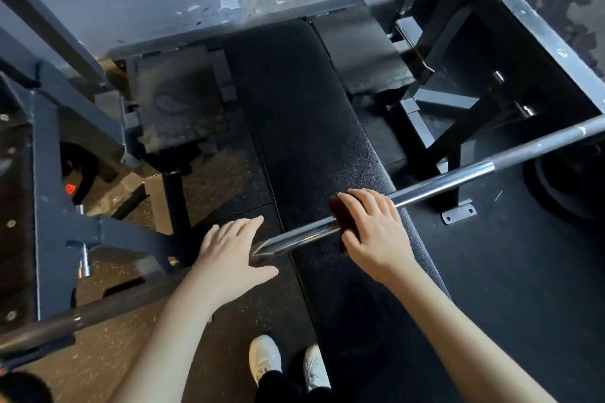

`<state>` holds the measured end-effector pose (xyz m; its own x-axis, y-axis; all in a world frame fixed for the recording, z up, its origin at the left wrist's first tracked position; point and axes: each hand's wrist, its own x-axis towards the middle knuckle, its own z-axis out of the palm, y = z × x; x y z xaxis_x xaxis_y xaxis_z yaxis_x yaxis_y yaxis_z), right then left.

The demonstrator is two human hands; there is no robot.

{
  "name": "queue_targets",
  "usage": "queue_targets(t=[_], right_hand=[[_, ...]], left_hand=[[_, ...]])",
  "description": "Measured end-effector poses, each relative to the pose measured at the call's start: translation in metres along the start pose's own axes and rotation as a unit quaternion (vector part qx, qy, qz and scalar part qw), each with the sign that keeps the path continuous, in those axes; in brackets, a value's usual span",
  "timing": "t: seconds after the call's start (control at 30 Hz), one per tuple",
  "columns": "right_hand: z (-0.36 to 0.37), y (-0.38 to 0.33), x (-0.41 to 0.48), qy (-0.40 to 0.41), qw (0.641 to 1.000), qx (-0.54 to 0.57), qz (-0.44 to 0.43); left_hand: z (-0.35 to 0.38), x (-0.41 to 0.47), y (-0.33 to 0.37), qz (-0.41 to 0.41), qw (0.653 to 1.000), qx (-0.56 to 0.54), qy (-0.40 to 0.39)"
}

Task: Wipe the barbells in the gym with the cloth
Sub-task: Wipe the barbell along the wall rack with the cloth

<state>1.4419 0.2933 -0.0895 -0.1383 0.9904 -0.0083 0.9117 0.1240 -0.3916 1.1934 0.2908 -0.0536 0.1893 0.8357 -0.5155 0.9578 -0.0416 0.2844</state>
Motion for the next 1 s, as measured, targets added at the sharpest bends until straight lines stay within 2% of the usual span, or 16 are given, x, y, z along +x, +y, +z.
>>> queue_targets(t=[0.1, 0.17, 0.33, 0.67, 1.0], right_hand=[[-0.007, 0.004, 0.002, -0.051, 0.997, -0.046, -0.036], [-0.004, -0.002, 0.004, -0.086, 0.992, -0.075, -0.060], [0.013, -0.040, 0.012, -0.126, 0.978, -0.114, -0.122], [0.033, -0.108, 0.020, -0.204, 0.946, -0.160, -0.197], [0.047, -0.157, 0.027, -0.215, 0.928, -0.181, -0.245]], left_hand=[[-0.002, -0.013, -0.039, -0.077, 0.993, 0.072, -0.044], [0.004, -0.022, -0.053, -0.103, 0.989, 0.083, -0.061], [0.017, -0.022, -0.059, -0.079, 0.994, 0.070, 0.017], [0.025, -0.019, -0.064, -0.060, 0.990, 0.108, 0.060], [0.017, -0.019, -0.063, -0.059, 0.990, 0.111, 0.069]])
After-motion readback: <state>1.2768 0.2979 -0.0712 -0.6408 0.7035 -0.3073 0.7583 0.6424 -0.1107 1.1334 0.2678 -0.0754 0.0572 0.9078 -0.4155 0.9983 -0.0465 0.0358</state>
